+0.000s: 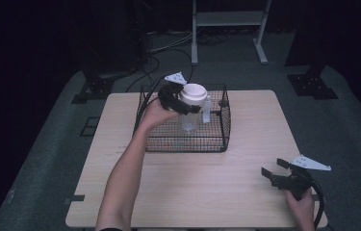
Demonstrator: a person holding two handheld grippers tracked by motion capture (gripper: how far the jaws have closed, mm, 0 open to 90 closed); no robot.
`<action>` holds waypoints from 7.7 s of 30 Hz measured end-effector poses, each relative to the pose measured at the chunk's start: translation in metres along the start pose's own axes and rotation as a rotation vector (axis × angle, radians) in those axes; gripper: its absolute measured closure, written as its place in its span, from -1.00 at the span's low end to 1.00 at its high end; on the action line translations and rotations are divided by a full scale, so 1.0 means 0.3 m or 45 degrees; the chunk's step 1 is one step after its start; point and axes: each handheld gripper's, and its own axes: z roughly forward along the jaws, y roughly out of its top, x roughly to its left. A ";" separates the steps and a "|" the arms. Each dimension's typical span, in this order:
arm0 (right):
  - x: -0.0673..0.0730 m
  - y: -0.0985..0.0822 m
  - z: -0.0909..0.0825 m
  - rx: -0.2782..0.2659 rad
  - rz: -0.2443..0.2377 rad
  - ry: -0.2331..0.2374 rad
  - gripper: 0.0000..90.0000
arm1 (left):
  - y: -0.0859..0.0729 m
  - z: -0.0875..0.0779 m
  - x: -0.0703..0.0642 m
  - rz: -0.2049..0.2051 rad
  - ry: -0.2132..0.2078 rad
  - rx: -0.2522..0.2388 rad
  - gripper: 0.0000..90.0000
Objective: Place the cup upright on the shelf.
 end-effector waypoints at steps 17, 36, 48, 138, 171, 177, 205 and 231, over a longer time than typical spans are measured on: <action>0.000 0.000 0.000 -0.001 -0.005 0.005 -0.67 | -0.067 0.070 0.050 -0.072 0.010 0.036 -0.66; 0.000 0.000 0.000 -0.001 -0.004 0.006 -0.67 | -0.109 0.130 0.078 -0.117 0.016 0.050 -0.66; 0.001 0.001 0.001 0.004 -0.010 0.004 -0.67 | -0.150 0.117 0.074 -0.119 0.028 0.021 -0.67; -0.001 0.000 0.002 0.007 -0.004 0.011 -0.68 | -0.204 -0.028 -0.021 -0.050 0.090 0.113 -0.94; 0.002 0.001 0.004 0.013 -0.010 -0.008 -0.68 | -0.248 -0.183 -0.100 0.001 0.122 0.071 -0.94; 0.002 0.000 0.005 0.014 -0.016 -0.012 -0.68 | -0.258 -0.206 -0.134 0.018 0.107 0.054 -0.93; 0.006 0.000 0.004 0.021 -0.015 -0.014 -0.68 | -0.354 -0.236 -0.251 0.044 0.047 0.040 -0.95; 0.008 0.000 0.005 0.025 -0.018 -0.015 -0.68 | -0.459 -0.249 -0.331 0.024 0.013 0.000 -0.95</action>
